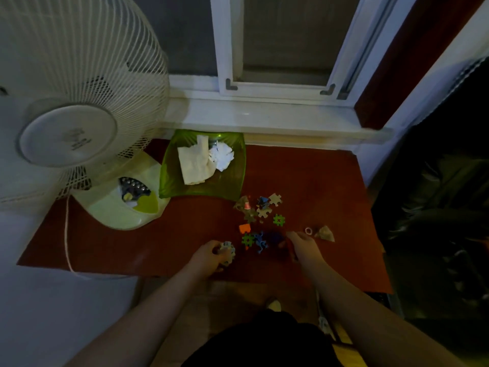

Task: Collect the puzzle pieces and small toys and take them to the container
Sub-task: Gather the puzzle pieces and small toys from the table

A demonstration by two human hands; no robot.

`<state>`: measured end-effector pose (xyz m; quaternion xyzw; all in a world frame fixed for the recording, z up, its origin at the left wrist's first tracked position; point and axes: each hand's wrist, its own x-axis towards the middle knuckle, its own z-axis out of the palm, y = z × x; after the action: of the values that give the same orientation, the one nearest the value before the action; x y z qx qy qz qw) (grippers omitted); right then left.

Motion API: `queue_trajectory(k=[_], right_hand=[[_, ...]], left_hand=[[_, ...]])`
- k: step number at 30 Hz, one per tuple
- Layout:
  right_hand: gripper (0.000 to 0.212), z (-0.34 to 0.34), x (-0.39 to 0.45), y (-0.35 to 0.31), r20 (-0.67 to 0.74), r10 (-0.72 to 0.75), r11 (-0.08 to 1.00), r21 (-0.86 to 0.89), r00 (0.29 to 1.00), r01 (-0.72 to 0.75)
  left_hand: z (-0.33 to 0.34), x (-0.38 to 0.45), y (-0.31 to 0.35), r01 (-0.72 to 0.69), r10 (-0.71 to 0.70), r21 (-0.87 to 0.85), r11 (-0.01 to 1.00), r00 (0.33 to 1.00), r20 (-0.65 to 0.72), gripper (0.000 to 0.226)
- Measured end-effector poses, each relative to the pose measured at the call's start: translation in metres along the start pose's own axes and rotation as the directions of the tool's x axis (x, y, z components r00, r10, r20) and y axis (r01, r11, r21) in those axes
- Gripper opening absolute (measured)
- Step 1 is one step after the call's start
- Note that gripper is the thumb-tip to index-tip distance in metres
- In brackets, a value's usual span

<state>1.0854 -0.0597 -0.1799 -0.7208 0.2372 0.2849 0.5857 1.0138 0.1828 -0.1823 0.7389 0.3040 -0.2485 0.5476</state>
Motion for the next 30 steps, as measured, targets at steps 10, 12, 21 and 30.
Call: queue_trajectory(k=[10,12,21,30], right_hand=[[0.037,-0.015,0.077,-0.071,0.104,-0.337,0.738,-0.588,0.936,0.331],[0.042,-0.012,0.094,-0.078,0.135,-0.378,0.629,-0.688,0.916,0.361],[0.026,-0.006,0.135,-0.082,0.192,-0.371,0.502,-0.781,0.908,0.371],[0.013,-0.021,0.142,-0.082,0.186,-0.352,0.702,-0.596,0.917,0.39]], left_hand=[[0.023,0.013,0.027,0.01,-0.015,-0.402,0.916,1.0,-0.009,0.02],[0.024,0.011,0.034,0.023,-0.019,-0.477,0.879,1.0,0.012,0.018],[0.027,0.007,0.048,0.031,-0.041,-0.537,0.843,0.999,-0.007,0.023],[0.04,0.013,0.059,0.044,-0.066,-0.532,0.845,0.998,-0.022,0.018]])
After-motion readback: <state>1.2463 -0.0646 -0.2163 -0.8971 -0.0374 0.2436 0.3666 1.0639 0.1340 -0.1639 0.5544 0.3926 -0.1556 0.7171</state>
